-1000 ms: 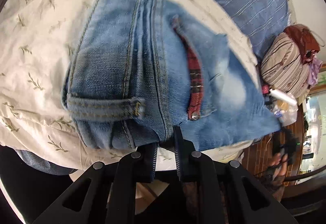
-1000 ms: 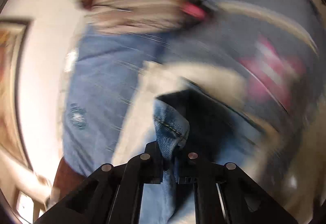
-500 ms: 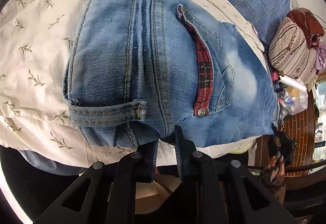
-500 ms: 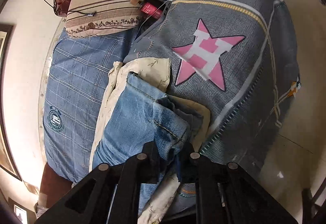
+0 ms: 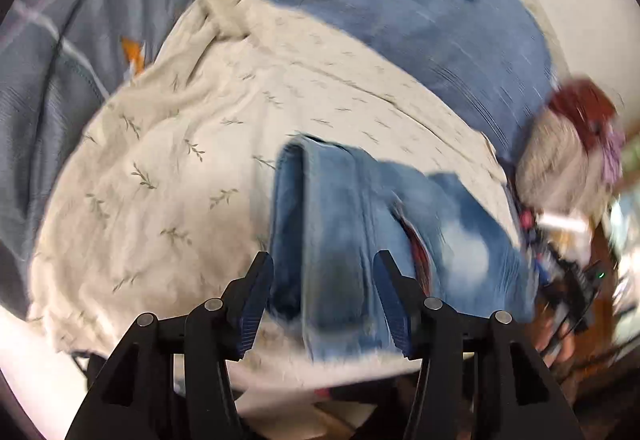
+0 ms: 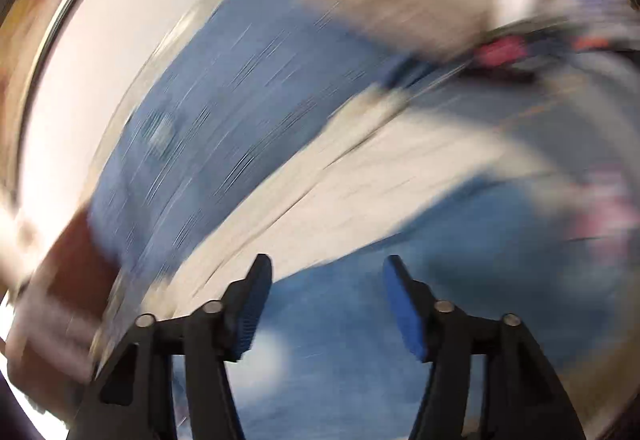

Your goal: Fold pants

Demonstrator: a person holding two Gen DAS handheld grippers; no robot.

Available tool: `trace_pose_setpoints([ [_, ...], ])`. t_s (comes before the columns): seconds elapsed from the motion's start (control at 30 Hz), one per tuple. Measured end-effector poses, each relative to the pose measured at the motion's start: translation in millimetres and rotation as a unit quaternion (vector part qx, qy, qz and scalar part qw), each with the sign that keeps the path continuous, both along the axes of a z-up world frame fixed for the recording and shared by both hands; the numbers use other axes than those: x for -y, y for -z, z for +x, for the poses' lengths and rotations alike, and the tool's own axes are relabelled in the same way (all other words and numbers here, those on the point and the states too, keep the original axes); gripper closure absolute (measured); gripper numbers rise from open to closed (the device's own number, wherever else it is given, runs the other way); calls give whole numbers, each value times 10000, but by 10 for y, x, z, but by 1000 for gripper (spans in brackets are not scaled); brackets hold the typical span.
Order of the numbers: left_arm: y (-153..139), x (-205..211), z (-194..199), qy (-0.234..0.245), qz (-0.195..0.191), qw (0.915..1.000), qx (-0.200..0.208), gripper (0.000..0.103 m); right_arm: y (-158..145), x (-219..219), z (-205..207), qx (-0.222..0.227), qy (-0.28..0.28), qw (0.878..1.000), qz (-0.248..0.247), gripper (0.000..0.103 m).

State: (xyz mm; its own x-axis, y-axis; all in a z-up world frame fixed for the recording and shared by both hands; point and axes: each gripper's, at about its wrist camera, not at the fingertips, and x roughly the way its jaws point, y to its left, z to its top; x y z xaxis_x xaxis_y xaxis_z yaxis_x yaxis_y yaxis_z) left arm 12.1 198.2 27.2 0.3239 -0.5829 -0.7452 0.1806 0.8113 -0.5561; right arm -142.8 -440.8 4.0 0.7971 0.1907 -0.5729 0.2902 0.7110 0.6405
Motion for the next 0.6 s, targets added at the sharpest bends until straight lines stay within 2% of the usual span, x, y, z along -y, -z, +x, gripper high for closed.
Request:
trace_pose_setpoints([
  [0.1,179,148,301,2,-124,9988,-464,52,97,-562,810,-335,-1060,9937,-102,40],
  [0.17,250,140,468,21,-210,9972,-716,52,154,-843,1180,-503,-1403,9883,-315,40],
  [0.23,332,230,607,167,-342,9957,-843,52,268,-1146,1589,-781,-1911,9773,-470,40],
  [0.3,418,305,681,290,-443,9943,-923,59,377,-1405,1824,-1042,-2317,9640,-789,40],
  [0.33,450,335,721,347,-465,9939,-941,75,444,-1583,1938,-1245,-2612,9488,-1266,60],
  [0.37,456,340,772,390,-466,9941,-901,80,478,-1712,1934,-1329,-2838,9345,-1689,101],
  [0.4,457,364,838,391,-492,9950,-779,81,471,-1827,1926,-1360,-2994,9230,-1999,101],
  [0.43,403,361,862,340,-472,9967,-574,81,393,-1898,1918,-1257,-3008,9180,-2259,101],
  [0.5,366,390,927,148,-73,9996,-234,81,285,-1907,1932,-1095,-2894,9222,-2318,102],
  [0.57,510,481,1024,119,473,9983,-323,81,350,-1879,2045,-1246,-2732,9245,-2349,102],
  [0.6,574,493,1052,126,553,9971,-504,81,443,-1874,2078,-1392,-2710,9226,-2368,102],
])
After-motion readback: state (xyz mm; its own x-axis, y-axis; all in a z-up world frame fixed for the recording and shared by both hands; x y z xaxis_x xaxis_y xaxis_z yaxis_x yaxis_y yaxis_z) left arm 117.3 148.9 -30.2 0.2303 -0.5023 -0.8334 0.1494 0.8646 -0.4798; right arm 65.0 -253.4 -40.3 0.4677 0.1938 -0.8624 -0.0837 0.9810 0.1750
